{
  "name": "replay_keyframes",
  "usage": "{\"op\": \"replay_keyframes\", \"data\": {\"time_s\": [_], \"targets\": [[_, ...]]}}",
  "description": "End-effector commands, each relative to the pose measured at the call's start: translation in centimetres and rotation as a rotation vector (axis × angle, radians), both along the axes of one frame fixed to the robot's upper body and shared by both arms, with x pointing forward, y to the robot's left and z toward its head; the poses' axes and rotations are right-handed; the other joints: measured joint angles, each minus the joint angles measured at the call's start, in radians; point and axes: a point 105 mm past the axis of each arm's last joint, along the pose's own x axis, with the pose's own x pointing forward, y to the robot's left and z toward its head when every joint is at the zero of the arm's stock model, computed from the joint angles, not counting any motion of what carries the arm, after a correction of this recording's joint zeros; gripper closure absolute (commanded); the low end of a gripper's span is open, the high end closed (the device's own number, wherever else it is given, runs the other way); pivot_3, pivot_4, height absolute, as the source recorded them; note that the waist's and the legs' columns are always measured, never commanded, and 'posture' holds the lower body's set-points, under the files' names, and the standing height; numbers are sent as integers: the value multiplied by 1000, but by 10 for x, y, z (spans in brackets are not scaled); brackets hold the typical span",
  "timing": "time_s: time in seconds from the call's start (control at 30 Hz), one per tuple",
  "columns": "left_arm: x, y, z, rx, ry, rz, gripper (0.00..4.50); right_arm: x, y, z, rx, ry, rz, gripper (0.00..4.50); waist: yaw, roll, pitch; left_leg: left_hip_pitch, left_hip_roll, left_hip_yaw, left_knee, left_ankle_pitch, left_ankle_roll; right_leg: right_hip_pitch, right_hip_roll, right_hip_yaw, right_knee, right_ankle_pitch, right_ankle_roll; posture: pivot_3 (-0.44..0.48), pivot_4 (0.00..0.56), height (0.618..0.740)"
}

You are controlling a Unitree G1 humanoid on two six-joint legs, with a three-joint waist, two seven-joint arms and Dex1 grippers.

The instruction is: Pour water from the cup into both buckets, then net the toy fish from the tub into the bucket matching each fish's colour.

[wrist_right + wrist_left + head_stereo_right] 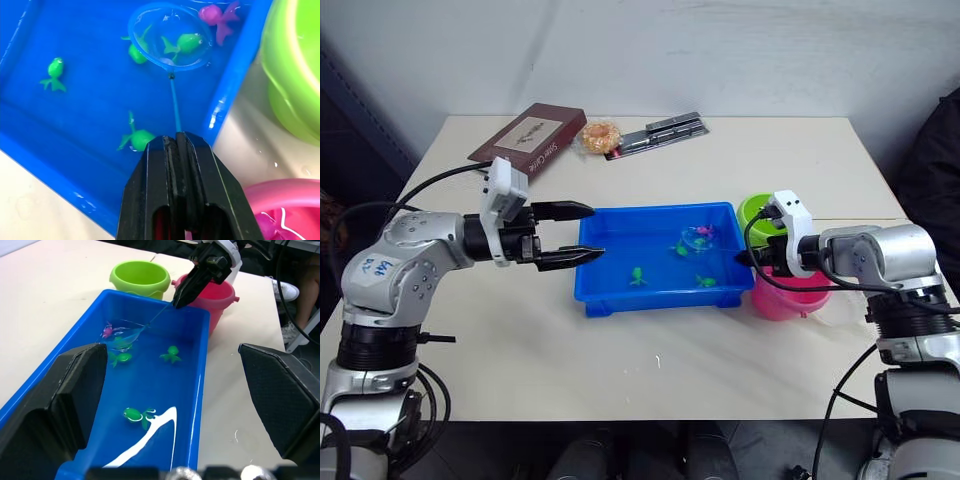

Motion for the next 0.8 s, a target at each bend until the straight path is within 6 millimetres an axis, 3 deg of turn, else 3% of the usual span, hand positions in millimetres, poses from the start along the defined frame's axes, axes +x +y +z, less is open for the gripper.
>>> {"op": "replay_keyframes", "data": {"time_s": [0.03,0.33,0.8], "targets": [[-6,2,11,-9,-47,-1,11,-1,5,11,6,-11,34,4500,0,0,0,0,0,0,0,0,0,0,0,0,0,0,0,0,150,740],[-3,0,12,-6,-55,-4,11,-7,5,11,-5,4,50,4500,0,0,0,0,0,0,0,0,0,0,0,0,0,0,0,0,150,740],[0,-3,16,1,-77,-24,11,14,-9,14,-126,-91,-38,4500,-1,0,0,0,0,0,-1,0,0,0,0,0,0,0,0,0,150,740]]}}
